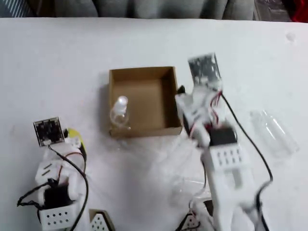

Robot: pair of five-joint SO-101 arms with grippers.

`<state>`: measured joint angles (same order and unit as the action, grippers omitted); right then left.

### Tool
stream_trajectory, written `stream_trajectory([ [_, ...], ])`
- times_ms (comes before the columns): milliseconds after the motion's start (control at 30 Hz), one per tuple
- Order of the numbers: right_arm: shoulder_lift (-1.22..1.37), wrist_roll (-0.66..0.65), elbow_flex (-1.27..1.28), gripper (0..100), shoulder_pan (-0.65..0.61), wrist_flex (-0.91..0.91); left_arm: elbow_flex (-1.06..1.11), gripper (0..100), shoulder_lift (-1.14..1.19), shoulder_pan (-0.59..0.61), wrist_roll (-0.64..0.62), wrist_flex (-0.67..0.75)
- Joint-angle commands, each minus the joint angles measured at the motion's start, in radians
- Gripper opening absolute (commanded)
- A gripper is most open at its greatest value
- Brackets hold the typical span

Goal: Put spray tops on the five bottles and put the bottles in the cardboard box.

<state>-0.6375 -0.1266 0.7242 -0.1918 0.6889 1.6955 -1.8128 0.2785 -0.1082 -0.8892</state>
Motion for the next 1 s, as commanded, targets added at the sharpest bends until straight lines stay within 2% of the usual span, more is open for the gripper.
stream_trajectory([
  [0,0.173,-0.015,-0.173,10.2,0.03,0.001,-0.003,2,-0.016,0.01,0.009,-0.003],
  [533,0.714,-0.015,-0.572,10.2,-0.002,0.001,-0.003,2,-0.016,0.01,0.011,-0.003],
  [967,0.923,-0.015,-0.735,10.2,-0.024,0.001,-0.003,2,-0.016,0.01,0.011,-0.003],
])
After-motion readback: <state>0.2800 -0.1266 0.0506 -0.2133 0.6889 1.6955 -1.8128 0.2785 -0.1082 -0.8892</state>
